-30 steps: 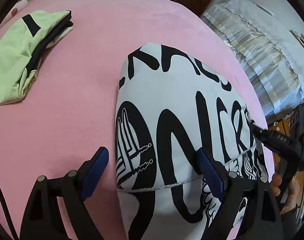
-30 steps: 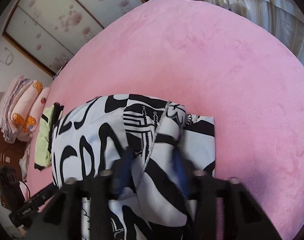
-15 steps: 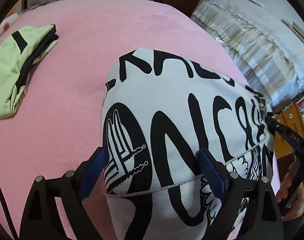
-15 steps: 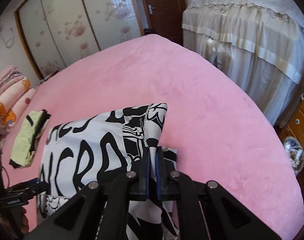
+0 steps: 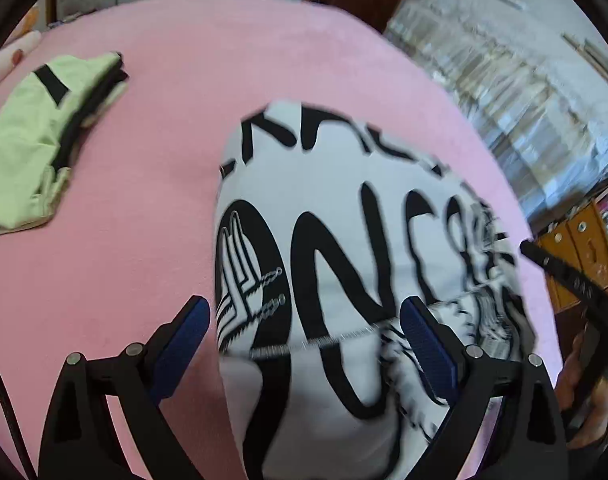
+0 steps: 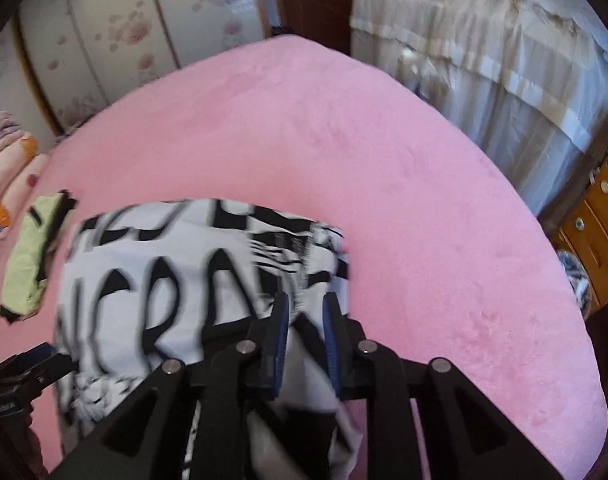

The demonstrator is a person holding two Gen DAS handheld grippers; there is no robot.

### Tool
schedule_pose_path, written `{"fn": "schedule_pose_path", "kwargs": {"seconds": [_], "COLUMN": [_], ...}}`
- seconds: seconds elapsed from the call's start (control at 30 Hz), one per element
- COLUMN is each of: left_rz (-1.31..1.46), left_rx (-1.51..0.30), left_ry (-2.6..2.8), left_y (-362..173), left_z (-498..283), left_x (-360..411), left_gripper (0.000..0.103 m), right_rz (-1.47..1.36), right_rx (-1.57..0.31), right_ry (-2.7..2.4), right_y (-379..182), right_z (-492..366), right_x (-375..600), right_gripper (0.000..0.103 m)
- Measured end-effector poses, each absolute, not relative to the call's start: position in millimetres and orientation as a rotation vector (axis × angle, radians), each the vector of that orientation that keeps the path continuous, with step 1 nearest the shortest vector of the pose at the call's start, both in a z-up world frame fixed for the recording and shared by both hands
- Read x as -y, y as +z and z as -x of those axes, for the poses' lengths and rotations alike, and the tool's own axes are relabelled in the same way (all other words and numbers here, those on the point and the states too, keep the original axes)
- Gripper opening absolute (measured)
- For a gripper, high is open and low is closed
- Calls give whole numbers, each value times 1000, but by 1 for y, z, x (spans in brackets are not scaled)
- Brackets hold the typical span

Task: Fold large clothes
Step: 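Press and square the folded jacket bundle with both open tools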

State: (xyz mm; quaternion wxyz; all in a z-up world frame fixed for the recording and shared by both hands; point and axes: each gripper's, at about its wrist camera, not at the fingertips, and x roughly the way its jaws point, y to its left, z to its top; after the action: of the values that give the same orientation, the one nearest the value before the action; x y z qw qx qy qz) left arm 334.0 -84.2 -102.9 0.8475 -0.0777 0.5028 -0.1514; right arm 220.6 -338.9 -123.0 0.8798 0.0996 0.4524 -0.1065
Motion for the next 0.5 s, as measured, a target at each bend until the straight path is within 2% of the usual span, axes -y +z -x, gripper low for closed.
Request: {"fn": "schedule_pose_path", "kwargs": {"seconds": [0.17, 0.33, 0.5], "left_rz": [196, 143, 256], "left_rx": [-1014, -1068, -1173], "left_ry": [-382, -361, -326], "left_y": [-85, -111, -144], "left_z": [-288, -263, -256], "left_x": [91, 92, 61], "left_gripper": [95, 95, 95], "right_rz": [-224, -116, -62], "right_rx": [-941, -1016, -980], "right_ry": [11, 89, -97], "right_y": [-119, -151, -161], "right_z": [-189, -168, -144], "right_x": [282, 236, 280], "right_gripper": [19, 19, 14]}}
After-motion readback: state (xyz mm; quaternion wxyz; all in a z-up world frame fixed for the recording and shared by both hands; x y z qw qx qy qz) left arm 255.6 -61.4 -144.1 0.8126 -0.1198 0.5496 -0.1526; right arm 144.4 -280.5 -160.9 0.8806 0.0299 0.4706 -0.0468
